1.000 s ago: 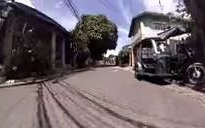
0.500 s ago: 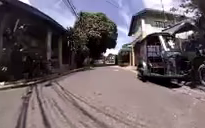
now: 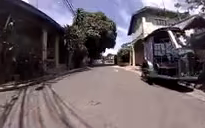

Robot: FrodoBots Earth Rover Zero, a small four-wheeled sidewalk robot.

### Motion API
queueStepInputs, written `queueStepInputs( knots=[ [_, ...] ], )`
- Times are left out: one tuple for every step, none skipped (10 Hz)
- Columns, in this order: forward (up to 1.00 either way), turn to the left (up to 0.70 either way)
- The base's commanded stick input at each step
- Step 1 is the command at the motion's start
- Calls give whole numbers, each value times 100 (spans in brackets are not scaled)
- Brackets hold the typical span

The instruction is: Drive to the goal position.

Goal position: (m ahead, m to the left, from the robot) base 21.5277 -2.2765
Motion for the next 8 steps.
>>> queueStepInputs(
  knots=[
    [85, 0],
    [85, 0],
    [85, 0],
    [85, 0],
    [85, 0],
    [85, 0],
    [85, 0],
    [85, 0]
  ],
)
